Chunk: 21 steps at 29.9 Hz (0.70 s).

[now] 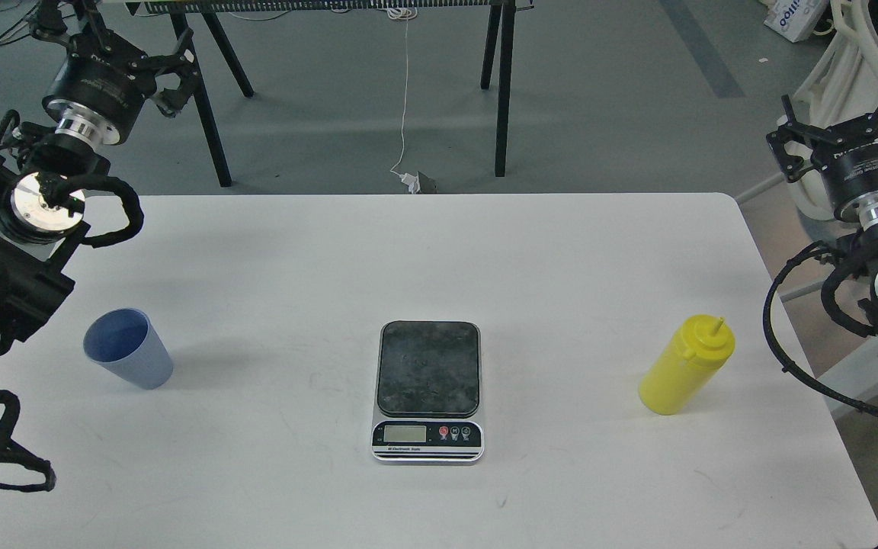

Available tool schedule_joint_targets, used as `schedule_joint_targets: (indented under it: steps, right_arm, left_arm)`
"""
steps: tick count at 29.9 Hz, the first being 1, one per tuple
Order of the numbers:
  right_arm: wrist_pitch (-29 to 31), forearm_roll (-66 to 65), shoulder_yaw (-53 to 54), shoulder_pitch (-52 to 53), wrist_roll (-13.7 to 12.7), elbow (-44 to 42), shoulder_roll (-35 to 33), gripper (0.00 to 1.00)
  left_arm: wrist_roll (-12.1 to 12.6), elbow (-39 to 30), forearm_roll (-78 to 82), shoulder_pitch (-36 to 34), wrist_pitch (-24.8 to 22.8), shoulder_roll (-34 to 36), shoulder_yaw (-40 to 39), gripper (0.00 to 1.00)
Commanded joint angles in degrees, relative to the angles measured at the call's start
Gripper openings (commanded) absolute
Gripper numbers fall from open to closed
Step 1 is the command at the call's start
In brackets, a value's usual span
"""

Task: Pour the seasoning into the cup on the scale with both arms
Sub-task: 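Swing the left arm out and reach toward the blue cup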

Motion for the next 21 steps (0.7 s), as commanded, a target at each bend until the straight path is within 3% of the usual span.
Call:
schedule_joint_targets:
  steps: [1,9,21]
  right_arm:
    - [0.0,-0.04,0.08,0.08,0.0,-0.02,-0.03,1.0]
    - [0.0,0.05,0.17,-0.1,0.08,1.47,-0.91,1.0]
    - [0.0,0.4,3.15,-7.3,0.35,14.92,-12.16,1.0]
  left_arm:
    - [0.36,0.17,0.23,-0.01,0.0,0.08,0.27,1.0]
    - [-0.34,0.08,-0.11,-0.27,0.0,0.16,-0.51,1.0]
    - [0.18,-0.62,0.32,-1.85,0.0,0.78,-0.08,1.0]
